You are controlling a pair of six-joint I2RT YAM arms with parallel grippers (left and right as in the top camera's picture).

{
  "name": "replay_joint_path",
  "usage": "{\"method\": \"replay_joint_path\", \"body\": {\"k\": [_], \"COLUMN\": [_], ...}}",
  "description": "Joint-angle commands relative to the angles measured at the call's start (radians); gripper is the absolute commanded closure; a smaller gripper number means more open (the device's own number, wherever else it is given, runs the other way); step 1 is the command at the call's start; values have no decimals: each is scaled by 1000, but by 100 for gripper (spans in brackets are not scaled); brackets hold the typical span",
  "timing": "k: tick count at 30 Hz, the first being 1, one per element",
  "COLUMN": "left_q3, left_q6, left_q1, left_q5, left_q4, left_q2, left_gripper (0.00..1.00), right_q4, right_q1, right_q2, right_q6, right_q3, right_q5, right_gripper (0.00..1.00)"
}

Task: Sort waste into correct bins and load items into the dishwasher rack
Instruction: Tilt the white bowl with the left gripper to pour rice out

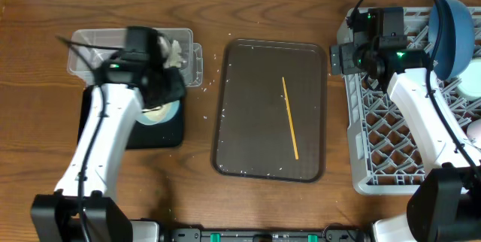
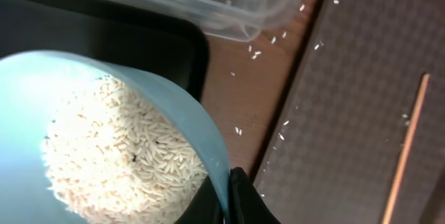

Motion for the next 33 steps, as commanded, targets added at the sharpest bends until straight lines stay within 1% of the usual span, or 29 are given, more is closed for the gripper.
{"method": "replay_joint_path", "body": {"k": [1, 6, 10, 15, 18, 25, 33], "left_q3": [-7, -44, -85, -112, -128, -170, -173], "left_q6": [81, 134, 149, 225, 298, 299, 310], "left_q1": [85, 223, 320, 414, 462, 543, 642], "left_q5": [172, 380, 509, 678, 794, 915, 1164], "left_q4": [-2, 31, 68, 91, 117, 180, 193], "left_q2": [-16, -14, -10, 15, 41, 132, 294], "left_gripper": [94, 94, 94, 94, 94, 94, 94], "right_q4": [-3, -5, -5, -6, -5, -6, -6], "right_q1": [3, 3, 3, 3, 3, 3, 3], "right_q2": [-24, -24, -24, -24, -24, -24, -24], "right_q6": [13, 13, 13, 13, 13, 13, 13], "right_q3": [-2, -2, -2, -2, -2, -2, -2], "right_q5": [7, 7, 7, 7, 7, 7, 7], "right_gripper": [5, 5, 6, 6, 5, 5, 5]}}
